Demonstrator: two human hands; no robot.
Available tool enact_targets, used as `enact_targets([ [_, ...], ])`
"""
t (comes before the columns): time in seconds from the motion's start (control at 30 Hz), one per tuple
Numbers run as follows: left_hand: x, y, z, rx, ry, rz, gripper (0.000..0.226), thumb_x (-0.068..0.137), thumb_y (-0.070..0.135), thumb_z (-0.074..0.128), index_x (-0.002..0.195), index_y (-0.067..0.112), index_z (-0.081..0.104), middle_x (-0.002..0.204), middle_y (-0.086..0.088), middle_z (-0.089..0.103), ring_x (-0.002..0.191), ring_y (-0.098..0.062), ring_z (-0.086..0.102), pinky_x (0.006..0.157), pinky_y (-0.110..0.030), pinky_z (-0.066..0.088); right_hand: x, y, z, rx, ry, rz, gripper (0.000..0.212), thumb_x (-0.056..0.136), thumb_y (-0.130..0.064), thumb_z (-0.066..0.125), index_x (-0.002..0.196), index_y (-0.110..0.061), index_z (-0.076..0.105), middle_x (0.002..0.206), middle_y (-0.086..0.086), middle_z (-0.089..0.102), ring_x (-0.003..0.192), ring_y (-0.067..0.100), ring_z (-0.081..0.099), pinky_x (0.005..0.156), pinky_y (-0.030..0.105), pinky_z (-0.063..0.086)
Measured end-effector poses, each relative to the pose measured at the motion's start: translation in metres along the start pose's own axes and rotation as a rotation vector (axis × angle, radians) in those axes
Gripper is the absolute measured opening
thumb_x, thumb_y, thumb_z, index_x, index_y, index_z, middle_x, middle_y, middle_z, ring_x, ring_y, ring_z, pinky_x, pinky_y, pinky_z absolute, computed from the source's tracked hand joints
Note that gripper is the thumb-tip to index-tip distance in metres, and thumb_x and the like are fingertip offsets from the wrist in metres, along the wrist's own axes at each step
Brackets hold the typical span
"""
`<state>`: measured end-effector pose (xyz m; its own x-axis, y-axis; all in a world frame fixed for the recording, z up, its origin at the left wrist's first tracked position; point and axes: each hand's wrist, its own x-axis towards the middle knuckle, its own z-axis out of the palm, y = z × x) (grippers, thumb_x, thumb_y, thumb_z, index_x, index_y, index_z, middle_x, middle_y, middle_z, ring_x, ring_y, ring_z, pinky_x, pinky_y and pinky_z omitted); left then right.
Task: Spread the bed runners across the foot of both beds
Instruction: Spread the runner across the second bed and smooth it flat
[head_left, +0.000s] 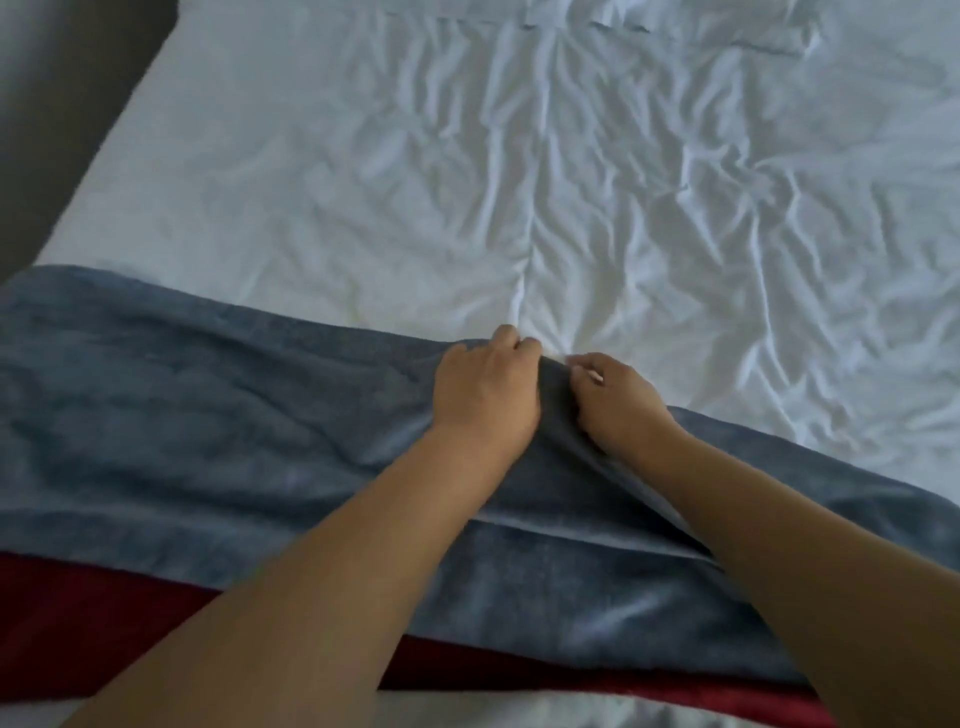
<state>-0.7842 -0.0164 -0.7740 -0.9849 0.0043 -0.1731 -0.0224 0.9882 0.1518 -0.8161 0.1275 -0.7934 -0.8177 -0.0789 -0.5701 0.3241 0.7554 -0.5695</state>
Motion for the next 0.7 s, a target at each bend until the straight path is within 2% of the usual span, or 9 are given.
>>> enact_targets([
  [0.07, 0.008, -0.011, -0.009, 0.073, -0.104, -0.102, 0.011, 0.098, 0.013, 0.049, 0.097, 0.019, 0.058, 0.103, -0.001, 0.055, 0.078, -0.026, 0.057, 0.068, -0.035, 0.031, 0.002, -0.004, 0.000, 0.155, -0.086, 0.160, 0.028, 0.103, -0.026, 0.040, 0.093, -0.017, 0.065, 0.080, 0.007, 0.067, 0.057, 0.020, 0.053, 0.054, 0.028, 0.041],
  [0.13, 0.013, -0.023, -0.016, 0.090, -0.173, -0.192, 0.014, 0.091, 0.003, 0.050, 0.088, 0.016, 0.054, 0.091, 0.001, 0.048, 0.065, -0.021, 0.047, 0.060, -0.033, 0.030, -0.002, -0.006, -0.005, 0.324, -0.208, 0.347, 0.042, 0.105, -0.040, 0.037, 0.086, -0.011, 0.059, 0.060, 0.005, 0.061, 0.040, 0.017, 0.037, 0.043, 0.024, 0.029],
  [0.17, 0.014, -0.029, -0.017, 0.088, -0.185, -0.217, 0.014, 0.089, 0.001, 0.052, 0.087, 0.014, 0.055, 0.087, 0.001, 0.045, 0.061, -0.019, 0.044, 0.056, -0.031, 0.029, -0.003, -0.006, -0.008, 0.398, -0.257, 0.413, 0.046, 0.105, -0.047, 0.035, 0.094, -0.009, 0.059, 0.059, 0.004, 0.062, 0.038, 0.016, 0.033, 0.041, 0.023, 0.026],
  [0.23, 0.017, -0.041, -0.015, 0.040, -0.187, -0.231, 0.014, 0.090, 0.002, 0.054, 0.089, 0.015, 0.059, 0.086, 0.001, 0.043, 0.062, -0.019, 0.046, 0.053, -0.031, 0.028, -0.002, -0.005, -0.013, 0.486, -0.318, 0.467, 0.040, 0.106, -0.044, 0.037, 0.109, -0.009, 0.057, 0.065, 0.004, 0.067, 0.036, 0.013, 0.027, 0.040, 0.020, 0.022],
  [0.3, 0.019, -0.052, -0.012, -0.079, -0.206, -0.191, 0.011, 0.097, 0.011, 0.054, 0.102, 0.017, 0.062, 0.099, -0.002, 0.050, 0.077, -0.024, 0.056, 0.061, -0.036, 0.039, -0.001, -0.007, -0.016, 0.486, -0.347, 0.440, 0.031, 0.105, -0.035, 0.041, 0.111, -0.010, 0.059, 0.075, 0.003, 0.074, 0.039, 0.012, 0.025, 0.041, 0.021, 0.021],
  [0.37, 0.020, -0.058, -0.014, -0.186, -0.280, -0.132, 0.017, 0.099, 0.017, 0.055, 0.115, 0.020, 0.058, 0.112, -0.005, 0.051, 0.095, -0.028, 0.059, 0.076, -0.042, 0.049, 0.003, -0.009, -0.019, 0.405, -0.276, 0.343, 0.025, 0.105, -0.034, 0.046, 0.105, -0.014, 0.061, 0.081, -0.001, 0.077, 0.042, 0.011, 0.032, 0.044, 0.023, 0.026],
  [0.47, 0.028, -0.064, -0.012, -0.178, -0.321, -0.114, 0.013, 0.098, 0.015, 0.053, 0.110, 0.020, 0.056, 0.110, -0.008, 0.052, 0.097, -0.032, 0.059, 0.085, -0.045, 0.051, 0.011, -0.009, -0.019, 0.221, -0.011, 0.130, 0.021, 0.101, -0.039, 0.055, 0.096, -0.021, 0.064, 0.070, -0.009, 0.075, 0.059, 0.011, 0.059, 0.055, 0.026, 0.042],
  [0.6, 0.053, -0.063, -0.027, -0.106, -0.195, -0.070, 0.010, 0.098, 0.010, 0.051, 0.104, 0.016, 0.055, 0.103, -0.006, 0.048, 0.087, -0.029, 0.058, 0.076, -0.041, 0.049, 0.024, -0.022, -0.028, 0.143, 0.199, -0.030, 0.020, 0.102, -0.038, 0.052, 0.092, -0.024, 0.061, 0.064, -0.019, 0.072, 0.062, 0.003, 0.064, 0.054, 0.024, 0.043],
  [0.7, 0.075, -0.064, -0.032, -0.148, -0.032, -0.056, 0.016, 0.092, 0.000, 0.053, 0.102, 0.013, 0.052, 0.102, -0.007, 0.043, 0.076, -0.027, 0.054, 0.068, -0.041, 0.049, 0.032, -0.036, -0.033, 0.114, 0.378, -0.116, 0.017, 0.103, -0.038, 0.048, 0.090, -0.028, 0.055, 0.067, -0.016, 0.072, 0.068, 0.003, 0.063, 0.055, 0.027, 0.042],
])
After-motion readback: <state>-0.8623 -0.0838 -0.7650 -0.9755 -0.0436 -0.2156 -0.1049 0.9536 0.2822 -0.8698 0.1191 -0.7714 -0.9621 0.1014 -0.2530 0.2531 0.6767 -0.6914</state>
